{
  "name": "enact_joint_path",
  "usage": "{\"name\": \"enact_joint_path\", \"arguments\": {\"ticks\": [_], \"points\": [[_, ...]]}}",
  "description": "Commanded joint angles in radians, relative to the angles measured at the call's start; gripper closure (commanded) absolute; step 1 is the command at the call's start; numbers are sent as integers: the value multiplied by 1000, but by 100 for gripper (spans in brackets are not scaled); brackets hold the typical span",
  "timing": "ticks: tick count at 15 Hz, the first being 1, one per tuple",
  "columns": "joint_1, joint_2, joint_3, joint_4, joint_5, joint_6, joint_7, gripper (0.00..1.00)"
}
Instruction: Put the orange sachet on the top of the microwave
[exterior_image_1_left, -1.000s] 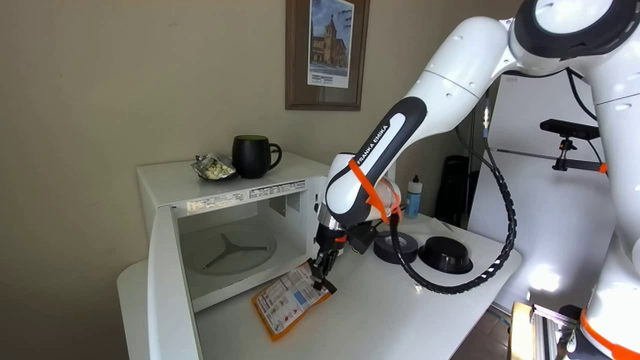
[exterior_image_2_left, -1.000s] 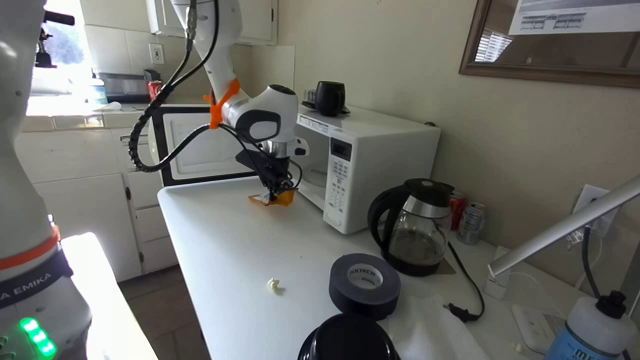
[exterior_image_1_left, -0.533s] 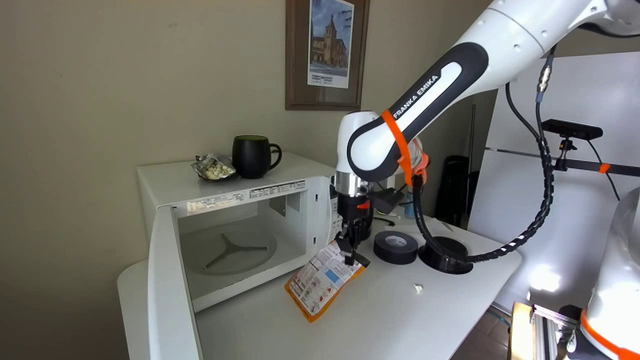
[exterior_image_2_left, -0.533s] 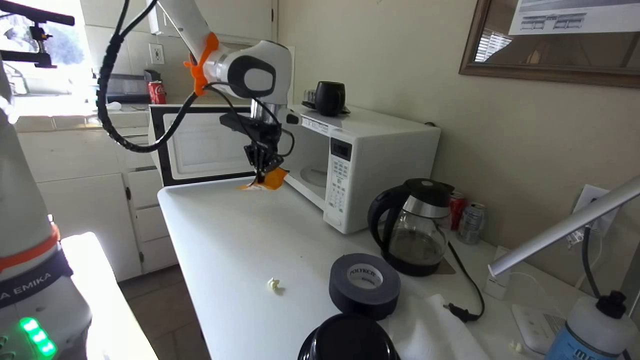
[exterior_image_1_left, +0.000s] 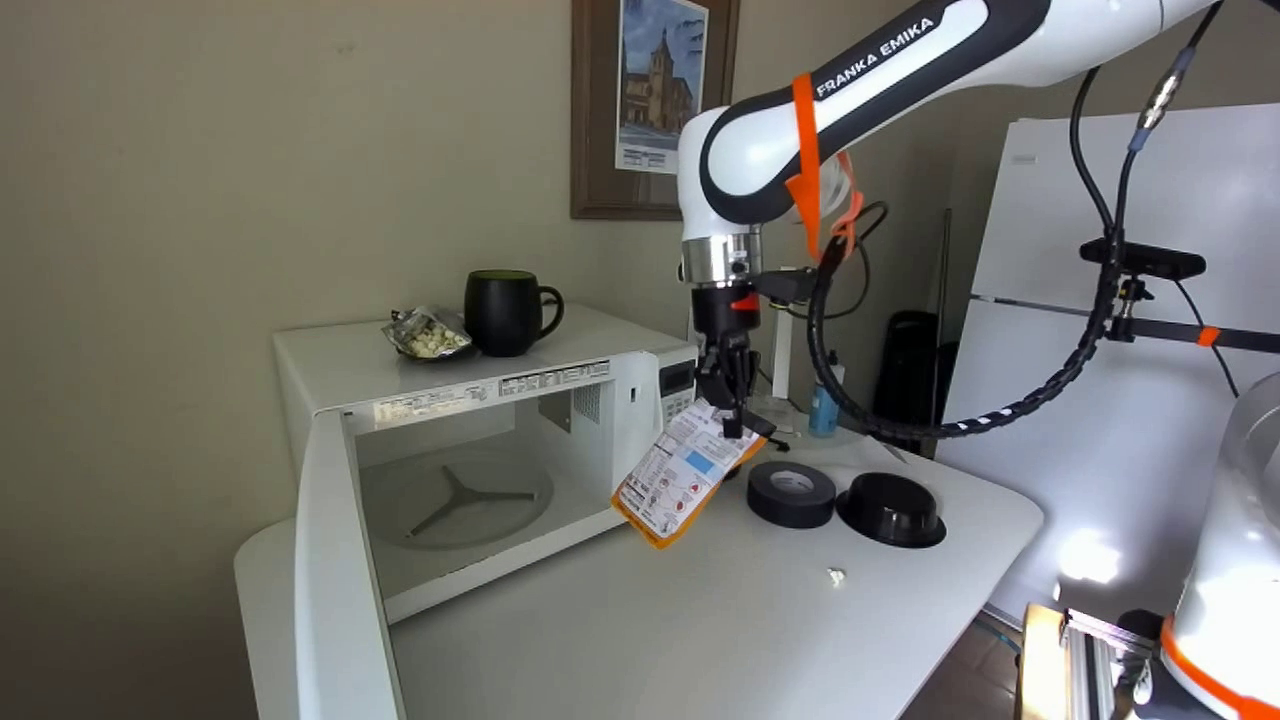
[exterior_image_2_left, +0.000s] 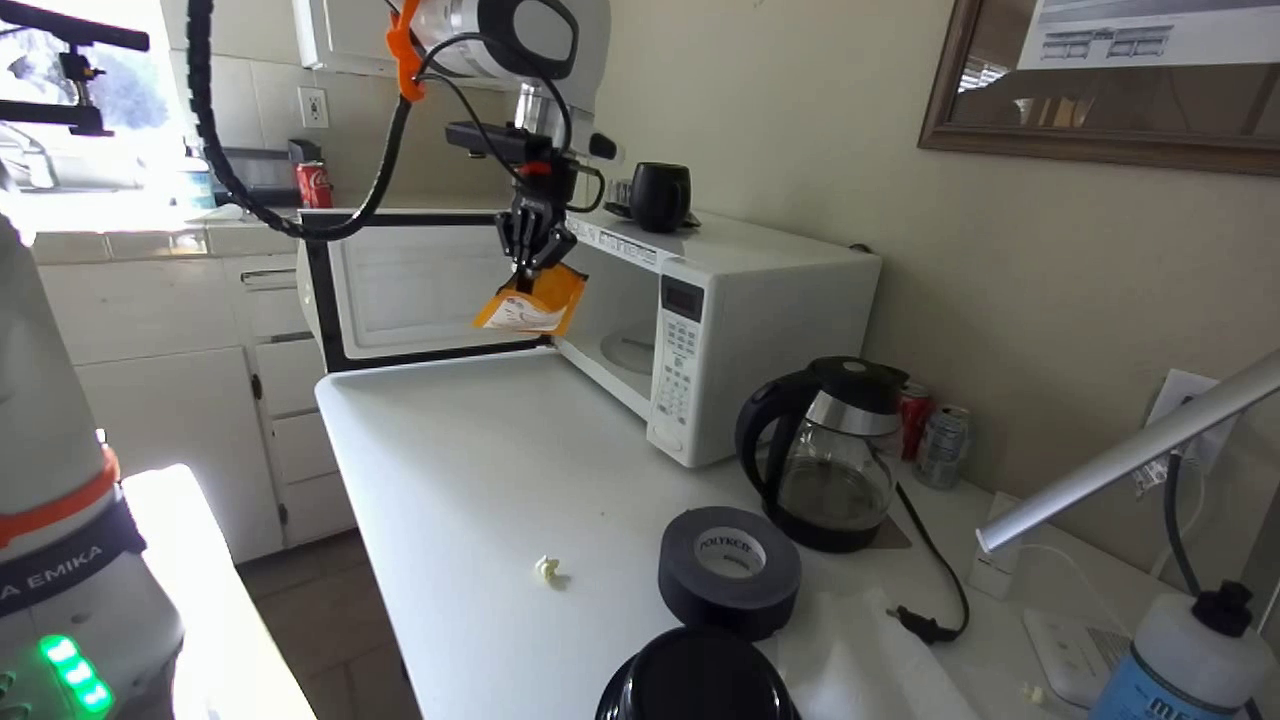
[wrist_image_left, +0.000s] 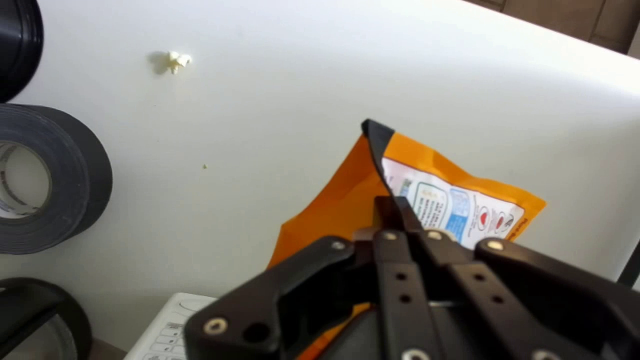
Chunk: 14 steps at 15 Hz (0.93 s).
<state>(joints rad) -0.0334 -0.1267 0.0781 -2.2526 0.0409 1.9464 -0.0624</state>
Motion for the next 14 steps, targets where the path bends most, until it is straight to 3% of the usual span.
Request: {"name": "enact_joint_path", "arguments": {"ticks": [1, 6, 12, 14], "points": [[22, -7, -25, 13, -3, -23, 1, 98], [27, -39, -29, 61, -3, -53, 6, 100], [23, -37, -46, 264, -11, -168, 24, 100], [20, -45, -52, 304, -5, -153, 39, 100]]}}
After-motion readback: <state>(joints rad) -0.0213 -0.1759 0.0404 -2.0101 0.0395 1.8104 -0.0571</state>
